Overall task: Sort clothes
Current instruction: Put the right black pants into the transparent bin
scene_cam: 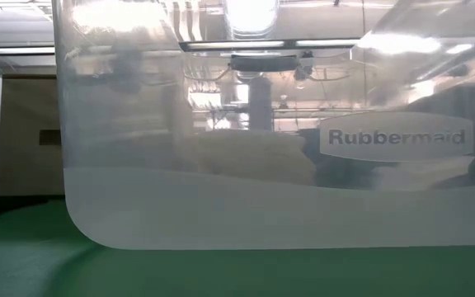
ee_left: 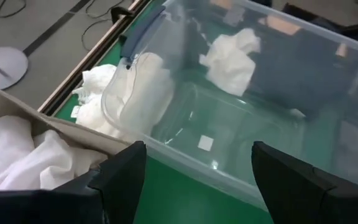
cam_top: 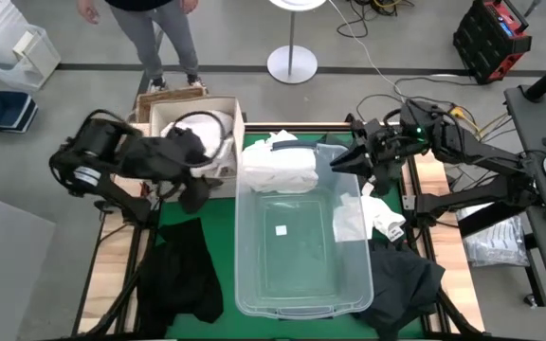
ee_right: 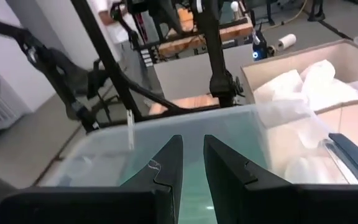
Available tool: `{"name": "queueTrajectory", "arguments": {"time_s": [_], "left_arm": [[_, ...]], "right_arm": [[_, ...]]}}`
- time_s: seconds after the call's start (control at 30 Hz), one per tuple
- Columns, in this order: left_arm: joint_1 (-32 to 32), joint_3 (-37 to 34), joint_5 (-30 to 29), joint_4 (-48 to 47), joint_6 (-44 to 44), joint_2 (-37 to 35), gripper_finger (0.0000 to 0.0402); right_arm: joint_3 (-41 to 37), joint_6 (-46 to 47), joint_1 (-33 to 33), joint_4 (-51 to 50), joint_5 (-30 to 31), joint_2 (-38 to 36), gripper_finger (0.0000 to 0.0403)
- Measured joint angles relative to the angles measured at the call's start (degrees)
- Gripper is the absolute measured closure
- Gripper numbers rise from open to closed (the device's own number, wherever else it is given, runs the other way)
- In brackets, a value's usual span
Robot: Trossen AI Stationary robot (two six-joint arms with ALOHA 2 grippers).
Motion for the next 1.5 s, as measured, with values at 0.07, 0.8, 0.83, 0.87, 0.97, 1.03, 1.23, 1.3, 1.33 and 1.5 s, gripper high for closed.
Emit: {"name": "queueTrajectory", "arguments": {"time_s": [0.07, 0.8, 0.83, 0.87, 0.97, 1.03, 1.23, 1.3, 1.33, 1.5], "left_arm": [[-0.9, -2.2, -0.1, 0.0, 0.0, -2.2, 0.0135], [-1.6, -24.2, 10.2, 0.0, -9.9, -15.7, 0.0135], [-1.6, -24.2, 12.2, 0.0, -11.4, -15.7, 0.0135], [-1.6, -24.2, 14.4, 0.0, -13.0, -15.7, 0.0135], [-1.6, -24.3, 17.6, 0.0, -16.8, -15.6, 0.0135], [-1.6, -24.4, 17.8, -0.1, -18.7, -15.7, 0.0135], [-1.6, -24.4, 16.9, 0.0, -18.3, -15.2, 0.0135], [-1.6, -24.4, 14.9, 0.0, -17.1, -14.9, 0.0135], [-1.6, -24.4, 13.3, 0.0, -16.1, -14.8, 0.0135], [-1.3, -24.4, 4.3, 0.0, -6.6, -14.3, 0.0135]], "right_arm": [[1.6, 0.9, 0.0, 0.0, 1.2, 0.5, 0.0346], [26.3, -3.3, -3.6, -27.1, 20.9, 14.2, 0.0346], [27.6, -3.6, -4.1, -28.5, 20.9, 14.9, 0.0346], [28.8, -4.8, -4.4, -30.1, 20.9, 15.6, 0.0346], [33.0, -8.7, -5.8, -36.3, 20.9, 17.2, 0.0346], [35.8, -9.6, -6.8, -41.2, 21.0, 18.1, 0.0346], [38.9, -7.4, -10.0, -51.8, 21.0, 18.7, 0.0346], [38.9, -5.4, -10.9, -54.8, 21.0, 18.2, 0.0346], [38.8, -4.7, -11.3, -56.0, 21.0, 17.9, 0.0346], [37.8, -5.2, -11.4, -62.5, 20.7, 15.4, 0.0346]]}}
